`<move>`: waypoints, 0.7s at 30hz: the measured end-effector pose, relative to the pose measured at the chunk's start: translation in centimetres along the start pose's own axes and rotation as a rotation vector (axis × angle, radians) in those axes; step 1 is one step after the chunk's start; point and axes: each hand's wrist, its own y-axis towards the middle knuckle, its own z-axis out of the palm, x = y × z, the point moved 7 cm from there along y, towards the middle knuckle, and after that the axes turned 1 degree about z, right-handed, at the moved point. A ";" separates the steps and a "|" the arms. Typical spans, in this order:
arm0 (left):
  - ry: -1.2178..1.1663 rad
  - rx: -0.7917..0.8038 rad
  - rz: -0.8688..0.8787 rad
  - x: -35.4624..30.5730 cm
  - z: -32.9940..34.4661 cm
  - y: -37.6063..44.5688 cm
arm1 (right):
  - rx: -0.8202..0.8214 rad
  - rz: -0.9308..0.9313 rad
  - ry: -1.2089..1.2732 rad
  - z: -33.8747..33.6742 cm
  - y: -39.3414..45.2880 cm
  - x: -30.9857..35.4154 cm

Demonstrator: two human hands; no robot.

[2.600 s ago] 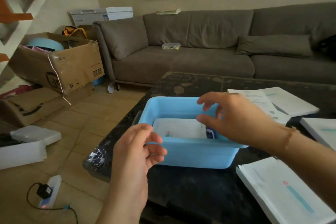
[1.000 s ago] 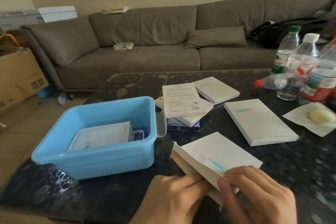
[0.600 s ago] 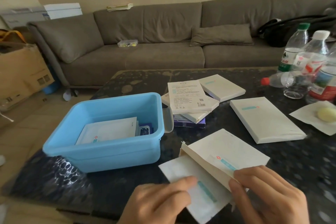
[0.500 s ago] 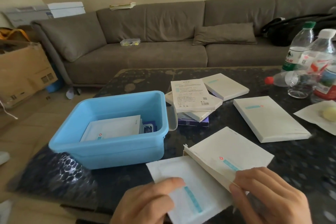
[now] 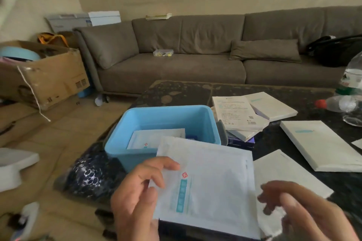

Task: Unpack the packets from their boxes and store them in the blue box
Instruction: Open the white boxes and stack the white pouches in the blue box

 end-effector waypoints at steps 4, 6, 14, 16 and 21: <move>0.036 -0.057 -0.004 -0.3 -0.5 0.7 | 0.150 0.059 0.946 0.7 2.9 6.6; 0.085 -0.054 -0.022 -0.5 -0.9 1.2 | 0.088 0.028 0.976 -0.2 4.3 8.7; 0.021 -0.329 -0.444 1.6 -5.3 3.5 | -0.010 -0.044 0.827 -2.0 9.4 12.6; -0.026 -0.364 -0.548 2.2 -6.3 3.6 | -0.015 -0.033 0.796 -2.0 10.6 13.2; -0.142 -0.460 -0.651 2.3 -7.6 4.0 | 0.046 0.012 0.775 -0.8 13.1 14.0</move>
